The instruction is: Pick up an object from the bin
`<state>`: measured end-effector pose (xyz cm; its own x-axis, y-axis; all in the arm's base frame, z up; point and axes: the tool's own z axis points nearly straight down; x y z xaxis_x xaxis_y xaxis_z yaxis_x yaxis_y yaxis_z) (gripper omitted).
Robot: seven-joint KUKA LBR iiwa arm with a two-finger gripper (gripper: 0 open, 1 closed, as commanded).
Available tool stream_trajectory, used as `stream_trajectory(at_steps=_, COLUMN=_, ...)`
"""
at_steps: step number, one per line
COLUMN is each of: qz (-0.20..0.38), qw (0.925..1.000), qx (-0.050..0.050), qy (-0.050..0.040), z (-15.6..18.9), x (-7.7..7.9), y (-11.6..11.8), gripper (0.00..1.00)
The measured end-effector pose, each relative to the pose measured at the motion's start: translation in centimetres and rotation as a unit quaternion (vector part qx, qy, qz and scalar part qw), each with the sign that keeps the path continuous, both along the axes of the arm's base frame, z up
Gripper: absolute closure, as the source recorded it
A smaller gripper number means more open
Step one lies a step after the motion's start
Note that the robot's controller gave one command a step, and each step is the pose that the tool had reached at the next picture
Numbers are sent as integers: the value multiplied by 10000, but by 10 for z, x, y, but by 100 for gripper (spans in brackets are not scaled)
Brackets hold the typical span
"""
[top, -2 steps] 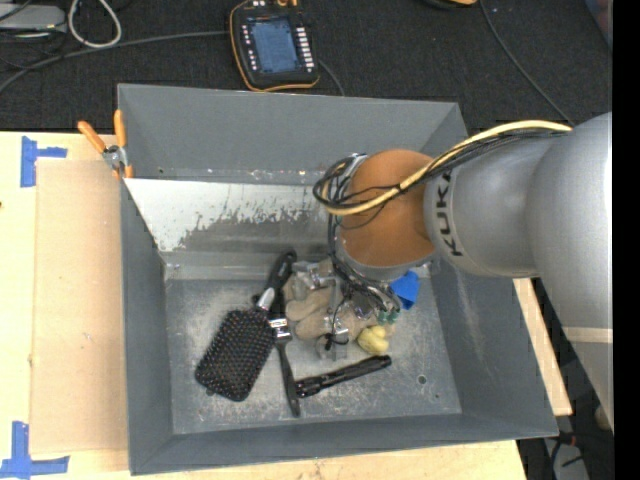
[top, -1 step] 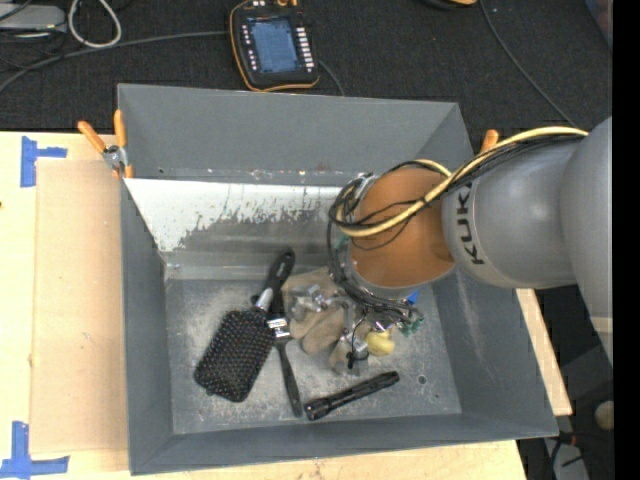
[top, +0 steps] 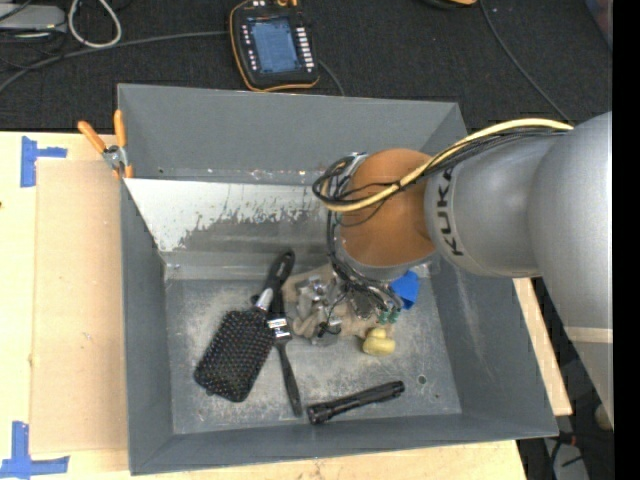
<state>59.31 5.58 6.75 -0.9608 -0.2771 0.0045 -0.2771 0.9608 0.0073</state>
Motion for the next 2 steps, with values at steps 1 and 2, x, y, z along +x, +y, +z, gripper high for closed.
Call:
stream_trajectory(at_steps=1, qz=-4, qw=10000, qx=1, qy=0, z=0, x=0, y=0, gripper=100)
stream_trajectory(at_steps=2, qz=-6, qw=10000, qx=1, qy=0, z=23, x=-1, y=0, gripper=100)
